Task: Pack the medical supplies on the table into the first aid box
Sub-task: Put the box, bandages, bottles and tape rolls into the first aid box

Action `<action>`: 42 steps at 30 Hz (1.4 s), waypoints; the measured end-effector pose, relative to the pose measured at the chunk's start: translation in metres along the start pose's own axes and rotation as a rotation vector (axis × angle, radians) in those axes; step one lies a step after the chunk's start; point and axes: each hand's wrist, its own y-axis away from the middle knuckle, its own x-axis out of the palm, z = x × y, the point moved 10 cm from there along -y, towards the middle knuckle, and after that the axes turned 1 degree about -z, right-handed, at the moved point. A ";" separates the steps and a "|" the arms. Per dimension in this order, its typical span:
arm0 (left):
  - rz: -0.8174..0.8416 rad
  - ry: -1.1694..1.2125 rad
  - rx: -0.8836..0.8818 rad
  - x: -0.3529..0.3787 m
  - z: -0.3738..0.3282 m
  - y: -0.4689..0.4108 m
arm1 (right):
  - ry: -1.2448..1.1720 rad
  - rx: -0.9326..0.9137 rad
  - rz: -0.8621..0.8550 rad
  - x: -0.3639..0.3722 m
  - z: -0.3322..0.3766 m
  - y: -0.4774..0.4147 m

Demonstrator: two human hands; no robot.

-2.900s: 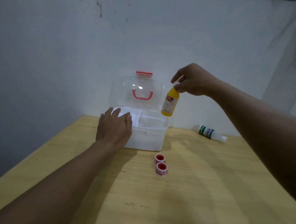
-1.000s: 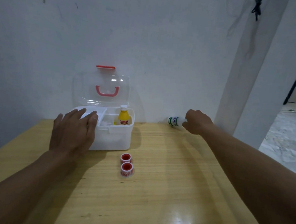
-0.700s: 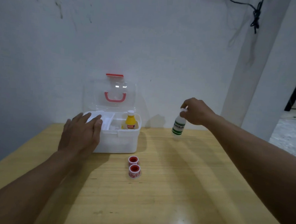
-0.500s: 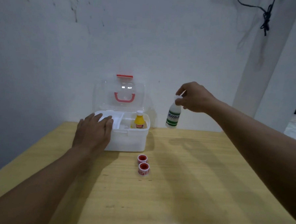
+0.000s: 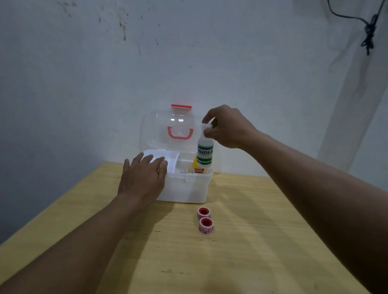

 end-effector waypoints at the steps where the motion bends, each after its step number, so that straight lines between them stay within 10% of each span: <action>1: 0.001 0.004 -0.001 0.000 0.000 0.000 | 0.012 -0.004 0.010 0.003 0.001 -0.001; 14: -0.034 0.033 0.000 0.002 0.002 -0.001 | 0.122 0.039 0.289 0.079 -0.012 0.017; 30: -0.002 0.115 0.014 -0.004 0.004 0.014 | 0.147 0.027 0.168 0.055 0.016 0.073; 42: 0.035 0.147 -0.033 -0.006 0.007 0.021 | 0.159 0.321 0.535 0.128 -0.013 0.145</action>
